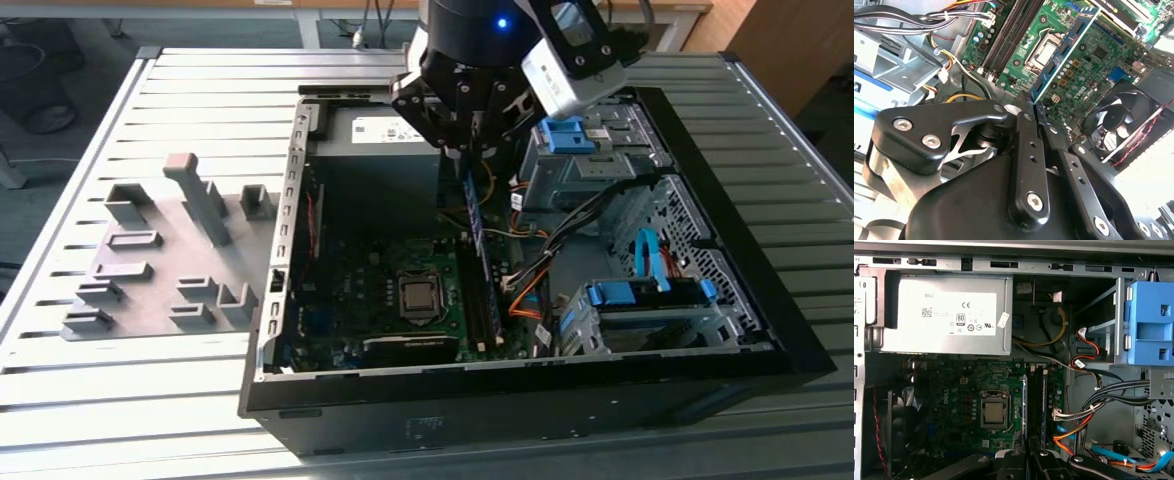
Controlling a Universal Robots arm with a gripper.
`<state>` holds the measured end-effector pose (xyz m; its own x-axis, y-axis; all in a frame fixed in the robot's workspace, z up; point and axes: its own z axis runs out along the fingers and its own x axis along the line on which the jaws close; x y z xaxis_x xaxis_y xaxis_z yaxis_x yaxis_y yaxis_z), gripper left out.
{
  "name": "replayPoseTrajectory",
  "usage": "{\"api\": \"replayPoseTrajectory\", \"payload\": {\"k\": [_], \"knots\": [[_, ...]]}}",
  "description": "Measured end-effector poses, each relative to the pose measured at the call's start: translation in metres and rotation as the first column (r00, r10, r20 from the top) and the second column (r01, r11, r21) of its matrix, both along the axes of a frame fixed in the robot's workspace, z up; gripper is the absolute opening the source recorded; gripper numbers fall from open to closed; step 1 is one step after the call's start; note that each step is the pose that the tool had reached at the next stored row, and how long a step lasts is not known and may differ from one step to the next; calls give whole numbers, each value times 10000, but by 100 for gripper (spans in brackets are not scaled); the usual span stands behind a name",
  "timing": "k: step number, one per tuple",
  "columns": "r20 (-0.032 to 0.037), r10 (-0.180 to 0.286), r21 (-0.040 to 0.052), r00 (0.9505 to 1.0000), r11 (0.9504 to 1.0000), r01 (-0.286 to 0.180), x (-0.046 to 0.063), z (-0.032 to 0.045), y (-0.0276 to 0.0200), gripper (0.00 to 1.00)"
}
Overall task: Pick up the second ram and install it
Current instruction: 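Insert the second ram into the second slot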
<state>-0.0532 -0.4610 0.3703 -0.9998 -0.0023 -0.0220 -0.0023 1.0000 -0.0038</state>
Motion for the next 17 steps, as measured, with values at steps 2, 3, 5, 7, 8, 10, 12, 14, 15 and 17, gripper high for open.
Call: {"api": "replayPoseTrajectory", "payload": {"k": [2, 3, 5, 7, 8, 10, 12, 14, 15, 17], "knots": [[-2, 0, -3, 10000, 10000, 0, 0, -32, 0, 14], [-1, 0, 16, 10000, 10000, 0, -2, -68, 0, 14], [-2, 0, 25, 10000, 10000, 0, -2, -121, 0, 14], [-9, 1, 31, 10000, 10000, -1, 16, -157, -2, 14], [-10, 0, 30, 10000, 10000, 0, 25, -175, -2, 14], [-17, -1, 31, 10000, 10000, 1, 32, -212, -2, 14], [-27, 2, 30, 10000, 10000, -2, 33, -247, -13, 14], [-30, 3, 31, 10000, 10000, -3, 32, -284, -35, 14], [-34, 3, 31, 10000, 10000, -3, 32, -302, -46, 14], [-40, 1, 31, 10000, 10000, -1, 32, -340, -54, 14]]}}
